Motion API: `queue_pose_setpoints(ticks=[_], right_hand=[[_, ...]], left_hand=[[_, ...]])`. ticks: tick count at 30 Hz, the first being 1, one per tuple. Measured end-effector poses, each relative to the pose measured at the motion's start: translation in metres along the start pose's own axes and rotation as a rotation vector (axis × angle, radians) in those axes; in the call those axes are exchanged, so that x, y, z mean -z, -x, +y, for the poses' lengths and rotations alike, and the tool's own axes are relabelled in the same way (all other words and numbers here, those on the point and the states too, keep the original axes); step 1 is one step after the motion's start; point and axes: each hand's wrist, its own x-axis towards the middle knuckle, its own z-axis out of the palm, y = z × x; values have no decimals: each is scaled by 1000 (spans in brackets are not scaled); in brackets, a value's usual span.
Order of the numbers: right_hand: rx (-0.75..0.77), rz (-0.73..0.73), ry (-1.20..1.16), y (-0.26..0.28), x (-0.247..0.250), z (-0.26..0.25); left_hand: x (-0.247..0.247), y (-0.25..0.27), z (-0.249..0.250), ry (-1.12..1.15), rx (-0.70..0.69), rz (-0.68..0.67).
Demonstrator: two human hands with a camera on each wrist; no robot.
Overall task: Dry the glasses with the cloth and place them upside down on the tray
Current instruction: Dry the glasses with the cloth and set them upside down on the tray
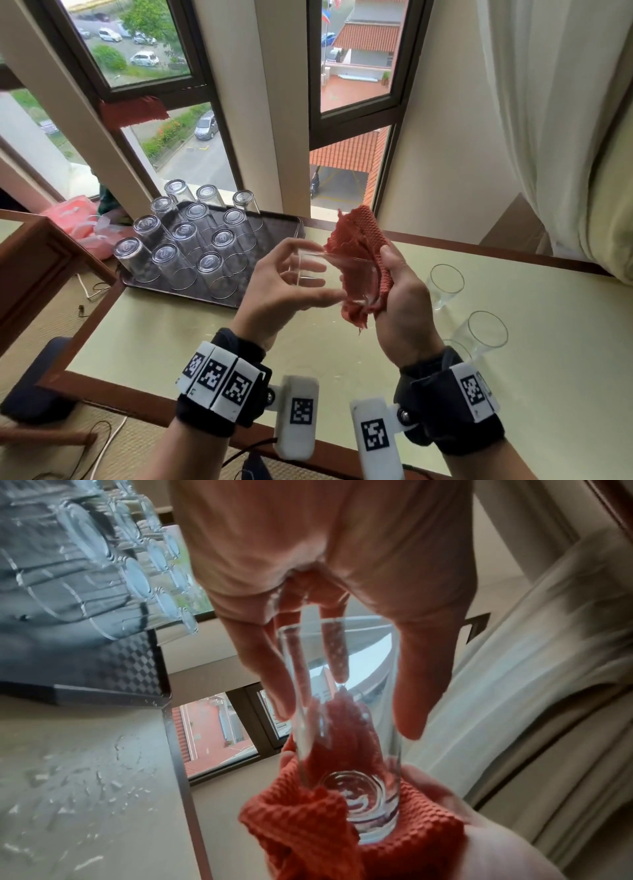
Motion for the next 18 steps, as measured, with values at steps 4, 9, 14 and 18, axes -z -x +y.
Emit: queue_pose_setpoints(ticks=[4,9,14,18], right_hand=[[-5,1,45,-2,-3,9],[65,-65,115,1,-10,3],[101,-53,86,-3,-17,2],[71,-74,107,-9,-20,8]], left_hand=[[6,3,-4,22,30,23],[12,3,-6,89,61,20],[16,5,-2,89,21,2],[19,-1,-3,148,22,60]])
